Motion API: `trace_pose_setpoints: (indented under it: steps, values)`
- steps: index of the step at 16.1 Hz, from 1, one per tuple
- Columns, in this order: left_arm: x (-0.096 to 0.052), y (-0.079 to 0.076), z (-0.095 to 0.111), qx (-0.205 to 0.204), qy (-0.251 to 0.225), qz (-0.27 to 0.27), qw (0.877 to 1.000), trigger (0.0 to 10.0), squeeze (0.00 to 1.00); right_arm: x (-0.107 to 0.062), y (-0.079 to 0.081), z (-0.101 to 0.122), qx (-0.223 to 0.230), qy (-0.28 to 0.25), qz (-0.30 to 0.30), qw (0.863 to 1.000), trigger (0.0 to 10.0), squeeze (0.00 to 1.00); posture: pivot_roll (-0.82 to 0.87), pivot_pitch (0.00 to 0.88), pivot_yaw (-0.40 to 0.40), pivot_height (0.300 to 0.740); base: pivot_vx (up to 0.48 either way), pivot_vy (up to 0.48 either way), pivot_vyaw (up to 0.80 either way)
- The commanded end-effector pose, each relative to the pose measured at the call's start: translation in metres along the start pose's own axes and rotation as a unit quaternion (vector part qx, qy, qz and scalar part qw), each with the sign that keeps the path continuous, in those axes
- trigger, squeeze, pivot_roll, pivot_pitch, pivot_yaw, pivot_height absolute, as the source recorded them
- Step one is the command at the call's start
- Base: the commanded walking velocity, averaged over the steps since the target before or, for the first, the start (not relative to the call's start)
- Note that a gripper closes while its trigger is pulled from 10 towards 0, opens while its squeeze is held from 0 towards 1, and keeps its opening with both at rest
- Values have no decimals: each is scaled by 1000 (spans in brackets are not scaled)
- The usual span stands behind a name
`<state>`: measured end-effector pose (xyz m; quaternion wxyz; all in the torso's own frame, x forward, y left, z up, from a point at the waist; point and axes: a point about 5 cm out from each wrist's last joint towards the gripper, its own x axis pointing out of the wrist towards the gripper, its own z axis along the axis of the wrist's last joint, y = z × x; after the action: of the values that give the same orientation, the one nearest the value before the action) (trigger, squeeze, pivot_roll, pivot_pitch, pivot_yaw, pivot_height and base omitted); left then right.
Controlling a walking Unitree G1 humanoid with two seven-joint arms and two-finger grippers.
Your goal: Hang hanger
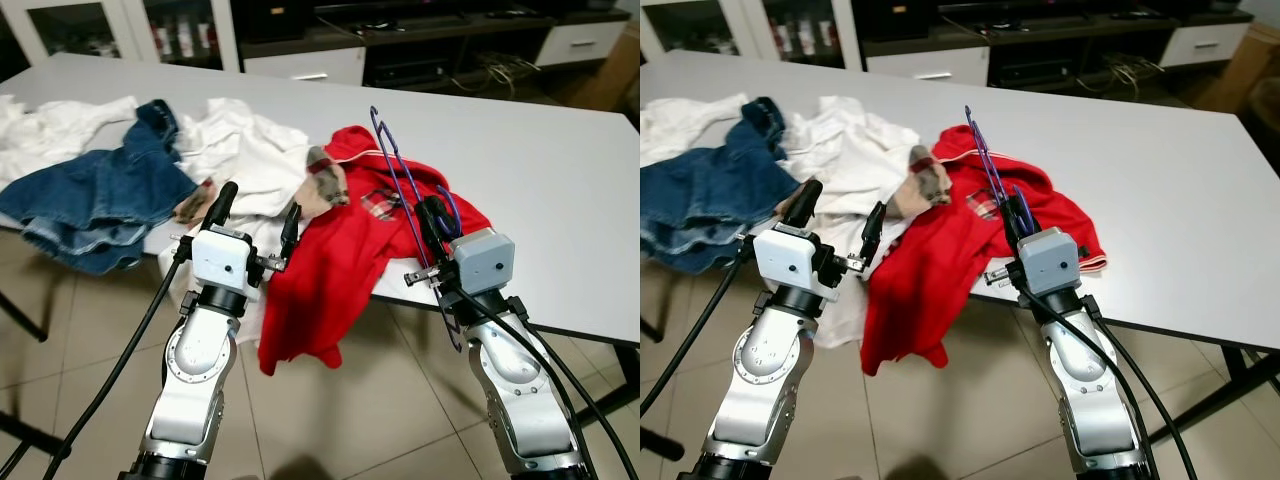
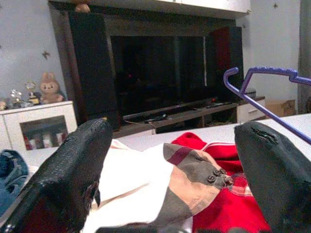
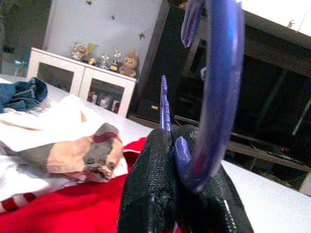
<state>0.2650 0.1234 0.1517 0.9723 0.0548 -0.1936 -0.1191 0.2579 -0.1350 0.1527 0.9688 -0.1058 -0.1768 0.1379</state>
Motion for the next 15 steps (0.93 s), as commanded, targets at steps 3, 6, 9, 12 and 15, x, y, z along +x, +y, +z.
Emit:
trace_pose_setpoints:
  steps: [3,6,9,12,15]
  values:
    - [0,0,-2,3,8,2,1000,10000,0,3,-2,6,-9,-18,-1,1000,10000,0,76,25,22,740,360,0,0]
    - [0,-1,-2,1,7,2,1000,10000,0,3,-2,6,-10,-18,-1,1000,10000,0,75,25,21,740,419,0,0]
    - [2,-1,-2,0,8,2,1000,10000,0,4,-2,6,-10,-19,-2,1000,10000,0,73,19,25,740,470,0,0]
    - [4,0,-2,3,6,1,1000,10000,0,5,-1,6,-9,-20,-4,1000,10000,0,74,18,27,740,470,0,0]
    - [3,0,-2,3,8,2,1000,10000,0,4,-1,6,-9,-19,-4,1000,10000,0,76,20,27,740,469,0,0]
